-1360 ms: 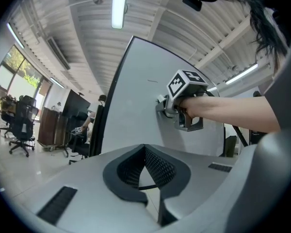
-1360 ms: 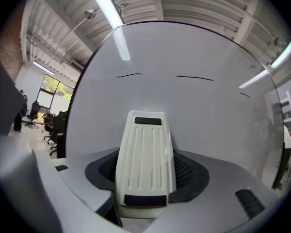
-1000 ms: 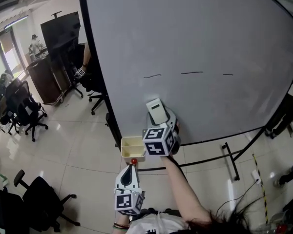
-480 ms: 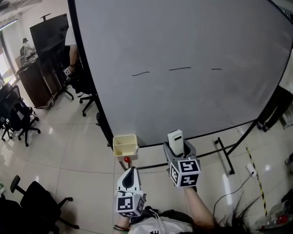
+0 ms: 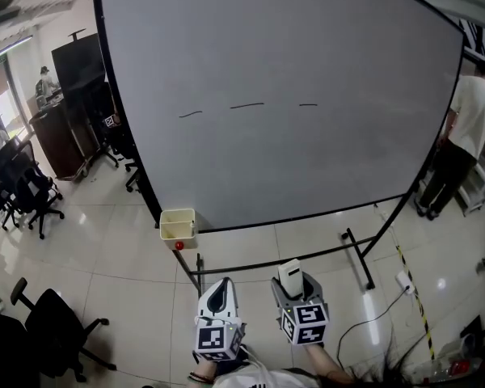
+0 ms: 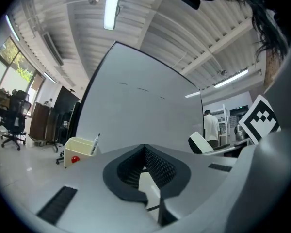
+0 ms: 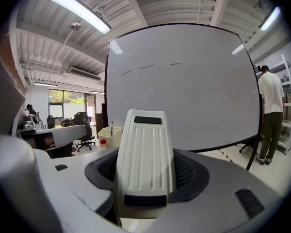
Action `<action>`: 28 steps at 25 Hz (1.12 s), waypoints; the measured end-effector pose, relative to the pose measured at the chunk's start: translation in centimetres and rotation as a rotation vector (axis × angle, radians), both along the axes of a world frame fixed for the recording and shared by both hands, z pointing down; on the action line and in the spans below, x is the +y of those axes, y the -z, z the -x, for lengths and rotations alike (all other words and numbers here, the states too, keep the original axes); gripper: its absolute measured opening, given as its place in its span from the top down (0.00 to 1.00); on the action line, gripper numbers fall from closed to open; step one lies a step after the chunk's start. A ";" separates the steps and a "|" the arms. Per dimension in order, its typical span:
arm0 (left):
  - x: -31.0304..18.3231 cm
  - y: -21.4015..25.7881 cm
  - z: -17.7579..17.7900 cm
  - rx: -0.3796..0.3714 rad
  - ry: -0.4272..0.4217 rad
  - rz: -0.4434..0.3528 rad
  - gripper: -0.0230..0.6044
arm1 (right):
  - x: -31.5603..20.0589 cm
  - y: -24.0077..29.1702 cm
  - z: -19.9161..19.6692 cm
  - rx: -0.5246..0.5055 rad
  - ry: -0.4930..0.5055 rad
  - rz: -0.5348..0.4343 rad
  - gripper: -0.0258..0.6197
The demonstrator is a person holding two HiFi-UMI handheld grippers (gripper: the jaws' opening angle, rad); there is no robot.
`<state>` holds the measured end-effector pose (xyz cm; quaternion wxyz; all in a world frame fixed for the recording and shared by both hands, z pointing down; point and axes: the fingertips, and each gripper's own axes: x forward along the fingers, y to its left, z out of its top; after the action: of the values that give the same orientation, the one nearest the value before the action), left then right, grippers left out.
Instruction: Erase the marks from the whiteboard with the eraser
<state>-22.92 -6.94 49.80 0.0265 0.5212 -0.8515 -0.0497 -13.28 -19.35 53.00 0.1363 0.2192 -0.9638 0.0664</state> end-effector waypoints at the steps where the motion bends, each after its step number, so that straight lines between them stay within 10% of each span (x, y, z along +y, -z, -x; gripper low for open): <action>1: -0.1 -0.2 -1.7 -0.004 0.001 -0.001 0.97 | 0.3 -0.1 -1.6 0.001 0.010 0.001 0.53; 11: 0.6 -0.9 -15.9 -0.013 -0.009 0.061 0.97 | 2.8 0.0 -12.4 -0.005 0.088 0.055 0.54; 28: 3.0 0.4 -16.6 -0.033 -0.038 0.061 0.97 | 5.6 -0.7 -12.8 0.020 0.097 0.031 0.54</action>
<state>-6.28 -3.92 49.41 0.0292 0.5370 -0.8429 -0.0145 -0.52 -13.76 53.67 0.1523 0.1706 -0.9708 0.0723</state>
